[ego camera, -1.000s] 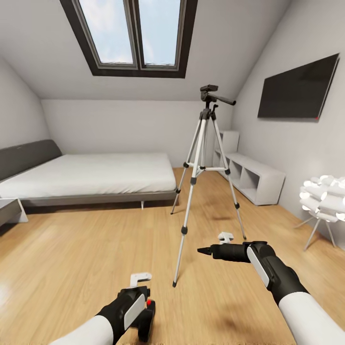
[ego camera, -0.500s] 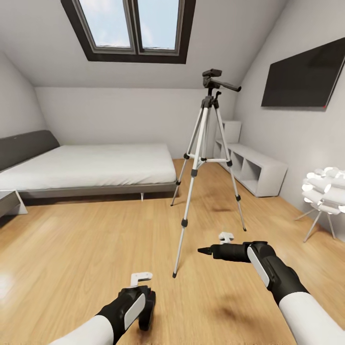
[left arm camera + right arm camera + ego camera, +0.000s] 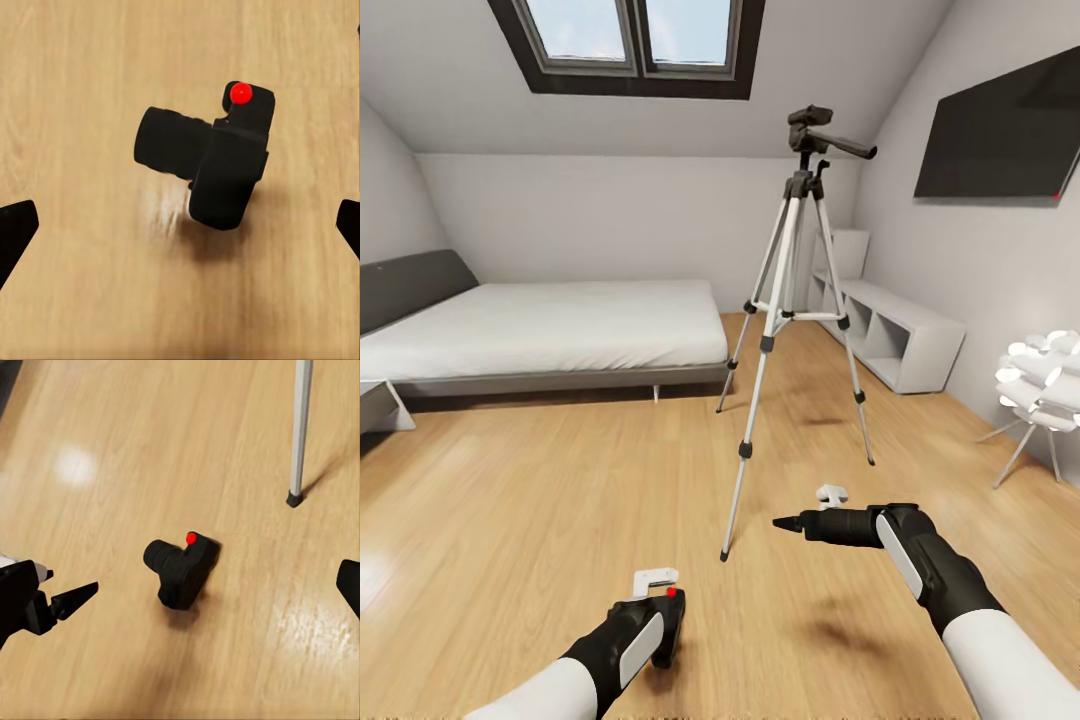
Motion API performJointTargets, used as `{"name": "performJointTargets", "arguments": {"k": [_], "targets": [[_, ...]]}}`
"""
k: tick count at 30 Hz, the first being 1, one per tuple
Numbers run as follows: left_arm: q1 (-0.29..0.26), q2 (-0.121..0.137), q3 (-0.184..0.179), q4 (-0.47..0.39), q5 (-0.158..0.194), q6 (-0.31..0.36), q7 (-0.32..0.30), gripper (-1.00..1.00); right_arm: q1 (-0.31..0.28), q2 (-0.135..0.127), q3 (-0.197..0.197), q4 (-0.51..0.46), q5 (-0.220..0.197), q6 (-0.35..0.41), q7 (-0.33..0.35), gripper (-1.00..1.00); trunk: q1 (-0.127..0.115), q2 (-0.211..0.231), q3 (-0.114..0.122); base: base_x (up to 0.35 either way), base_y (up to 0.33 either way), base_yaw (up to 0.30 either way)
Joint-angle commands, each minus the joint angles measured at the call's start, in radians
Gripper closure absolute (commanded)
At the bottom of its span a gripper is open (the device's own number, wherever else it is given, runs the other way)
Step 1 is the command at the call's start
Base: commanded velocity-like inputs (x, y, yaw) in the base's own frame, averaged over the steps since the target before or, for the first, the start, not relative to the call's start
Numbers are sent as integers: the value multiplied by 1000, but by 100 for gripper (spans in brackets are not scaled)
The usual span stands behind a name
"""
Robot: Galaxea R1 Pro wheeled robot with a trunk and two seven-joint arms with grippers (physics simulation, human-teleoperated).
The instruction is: Attach the digital camera to the camera tripod in the bedroom.
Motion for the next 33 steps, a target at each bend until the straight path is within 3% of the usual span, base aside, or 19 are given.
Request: {"name": "performJointTargets", "arguments": {"k": [1, 20, 25, 33], "targets": [[0, 1, -8, -2, 6, 5, 8, -100, -1, -1, 2, -1, -7, 6, -2, -100, 0, -1, -5, 0, 0, 0], [-1, 2, -12, 8, -4, 1, 7, -100, -1, -7, 1, -40, -8, 0, -1, -100, 9, -5, -78, 0, 0, 0], [0, 1, -13, 9, -5, -27, 4, -100, -1, -6, 1, -40, -8, -2, -1, -100, 11, -6, -98, 0, 0, 0], [-1, 2, -15, 8, -10, -98, -69, -100, -1, -6, 2, -40, -8, -4, -3, -100, 15, -8, -129, 0, 0, 0]]}}
